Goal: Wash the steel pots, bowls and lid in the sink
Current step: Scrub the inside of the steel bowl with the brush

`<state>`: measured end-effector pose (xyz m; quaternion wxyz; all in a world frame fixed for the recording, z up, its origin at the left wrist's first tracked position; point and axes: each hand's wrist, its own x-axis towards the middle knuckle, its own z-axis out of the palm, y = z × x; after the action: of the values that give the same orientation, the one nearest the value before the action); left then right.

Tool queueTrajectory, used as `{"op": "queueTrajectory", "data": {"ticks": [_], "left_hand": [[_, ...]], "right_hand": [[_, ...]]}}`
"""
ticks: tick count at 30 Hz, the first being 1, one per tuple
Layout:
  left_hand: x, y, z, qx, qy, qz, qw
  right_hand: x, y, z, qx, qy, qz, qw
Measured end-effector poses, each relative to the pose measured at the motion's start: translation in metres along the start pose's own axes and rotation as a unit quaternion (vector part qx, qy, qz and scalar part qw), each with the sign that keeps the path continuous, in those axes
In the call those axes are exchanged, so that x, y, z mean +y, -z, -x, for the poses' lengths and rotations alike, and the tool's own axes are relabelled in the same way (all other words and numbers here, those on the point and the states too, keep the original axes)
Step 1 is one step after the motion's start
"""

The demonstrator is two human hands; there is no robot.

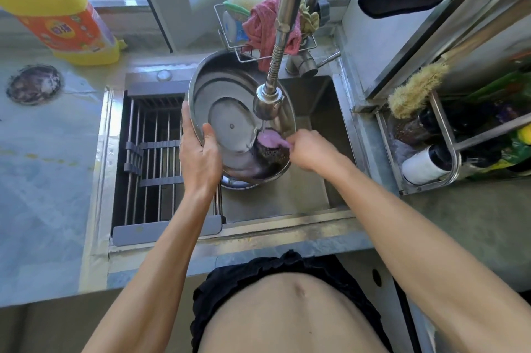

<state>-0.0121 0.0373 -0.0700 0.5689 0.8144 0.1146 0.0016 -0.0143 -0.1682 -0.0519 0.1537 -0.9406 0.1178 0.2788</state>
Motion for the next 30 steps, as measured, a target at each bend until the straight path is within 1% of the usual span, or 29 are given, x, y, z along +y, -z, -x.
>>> {"op": "queueTrajectory", "data": {"ticks": [2, 3, 4, 6, 9, 10, 11, 13, 14, 16, 19, 21, 23, 25, 28, 30], "left_hand": [[-0.002, -0.005, -0.002, -0.001, 0.0, -0.011, 1.0], [-0.002, -0.008, -0.003, -0.005, 0.004, -0.015, 1.0], [-0.004, -0.011, -0.003, -0.007, 0.004, -0.019, 1.0], [-0.005, -0.016, -0.001, -0.013, -0.001, -0.023, 1.0], [-0.005, -0.019, 0.005, -0.034, 0.011, -0.019, 0.999], [-0.003, -0.019, 0.009, -0.042, 0.008, -0.015, 0.999], [0.0, -0.018, 0.012, -0.047, -0.003, -0.014, 0.999], [0.007, -0.016, 0.021, -0.058, -0.022, -0.004, 0.998], [0.01, -0.014, 0.023, -0.06, -0.024, 0.005, 0.998], [0.013, -0.009, 0.025, -0.056, -0.021, 0.014, 0.998], [0.01, -0.004, 0.023, -0.047, -0.024, 0.012, 0.999], [0.004, -0.003, 0.02, -0.032, -0.018, 0.007, 0.999], [-0.001, -0.005, 0.014, -0.014, -0.017, -0.005, 1.0], [-0.004, -0.007, 0.011, -0.007, -0.023, -0.015, 1.0], [-0.005, -0.007, 0.01, 0.001, -0.011, -0.015, 1.0], [-0.003, -0.005, 0.011, 0.013, -0.01, 0.005, 1.0]], "right_hand": [[-0.007, 0.003, 0.012, -0.071, 0.025, -0.004, 0.997], [-0.011, 0.005, 0.018, -0.089, 0.043, -0.026, 0.995], [-0.015, 0.006, 0.023, -0.097, 0.066, -0.053, 0.992], [-0.022, 0.007, 0.032, -0.087, 0.123, -0.109, 0.983], [-0.038, 0.002, 0.029, -0.023, 0.183, -0.226, 0.956], [-0.042, -0.002, 0.024, 0.017, 0.184, -0.261, 0.947], [-0.044, -0.006, 0.017, 0.068, 0.168, -0.28, 0.943], [-0.043, -0.012, 0.003, 0.168, 0.102, -0.266, 0.944], [-0.041, -0.013, -0.003, 0.197, 0.074, -0.256, 0.944], [-0.032, -0.009, -0.007, 0.213, 0.044, -0.193, 0.957], [-0.014, 0.0, -0.005, 0.174, 0.006, -0.054, 0.983], [-0.004, 0.001, -0.001, 0.115, -0.034, -0.005, 0.993], [0.0, -0.003, 0.005, 0.036, -0.048, 0.002, 0.998], [-0.002, -0.008, 0.012, -0.034, -0.019, -0.003, 0.999], [-0.004, -0.005, 0.023, -0.07, 0.022, -0.026, 0.997], [-0.005, 0.002, 0.025, -0.071, 0.032, -0.001, 0.997]]}}
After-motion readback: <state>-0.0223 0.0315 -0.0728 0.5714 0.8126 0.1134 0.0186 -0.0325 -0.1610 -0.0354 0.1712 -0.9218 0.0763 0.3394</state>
